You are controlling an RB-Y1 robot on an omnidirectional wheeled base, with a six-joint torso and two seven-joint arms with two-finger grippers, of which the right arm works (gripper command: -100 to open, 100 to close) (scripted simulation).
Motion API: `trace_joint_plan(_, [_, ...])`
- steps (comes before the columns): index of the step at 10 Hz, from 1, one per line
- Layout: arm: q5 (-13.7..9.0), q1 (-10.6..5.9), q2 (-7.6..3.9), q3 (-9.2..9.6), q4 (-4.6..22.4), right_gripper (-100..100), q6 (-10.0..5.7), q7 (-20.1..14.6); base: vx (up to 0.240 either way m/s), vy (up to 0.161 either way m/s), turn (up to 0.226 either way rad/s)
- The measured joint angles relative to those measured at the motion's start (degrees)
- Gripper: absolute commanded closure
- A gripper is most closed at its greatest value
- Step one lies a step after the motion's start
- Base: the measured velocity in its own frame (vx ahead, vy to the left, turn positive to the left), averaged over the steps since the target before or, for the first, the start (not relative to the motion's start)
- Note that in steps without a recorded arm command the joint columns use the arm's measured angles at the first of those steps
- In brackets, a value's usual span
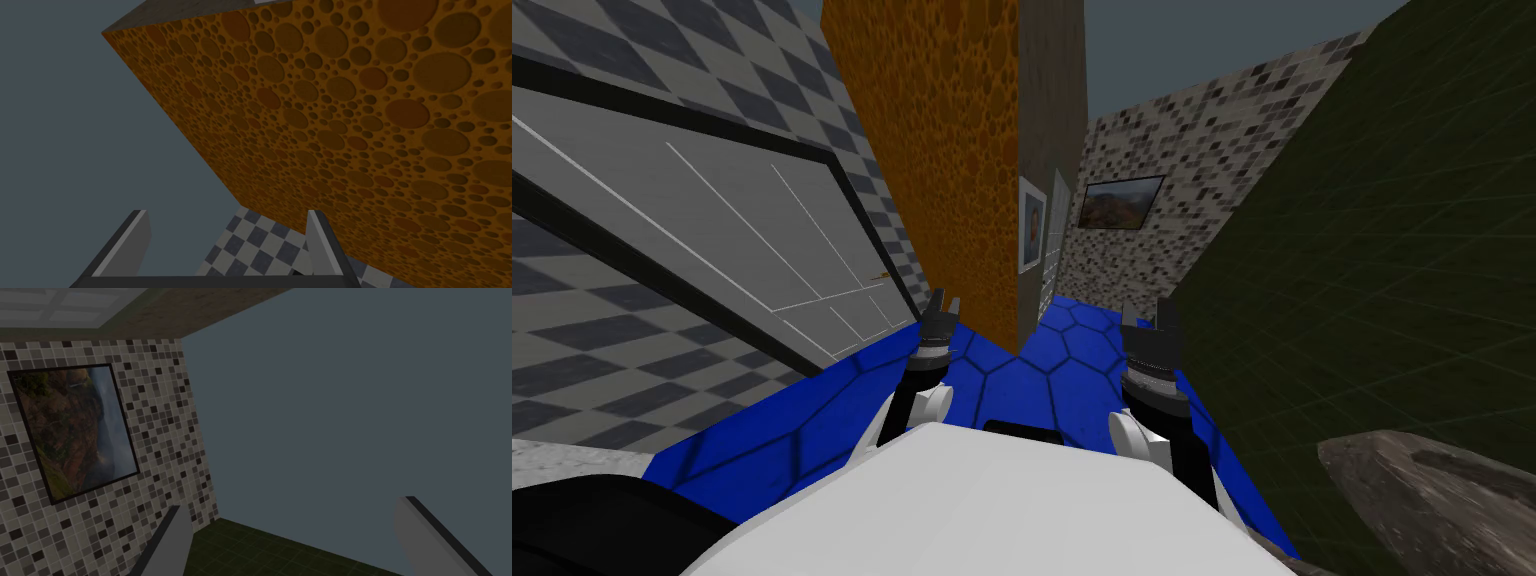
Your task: Push the door open
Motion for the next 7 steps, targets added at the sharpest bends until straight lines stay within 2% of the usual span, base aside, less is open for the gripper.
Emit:
trace_joint_plan(5, [1.3,-1.7,-1.41,-0.11,5.2,-100,-0.71,4.2,0.148,-0.108,0.121])
trace_joint_plan(7, [1.8,-2.08,-1.95,-0.2,7.8,-100,-1.61,6.0,0.121,-0.1,0.118])
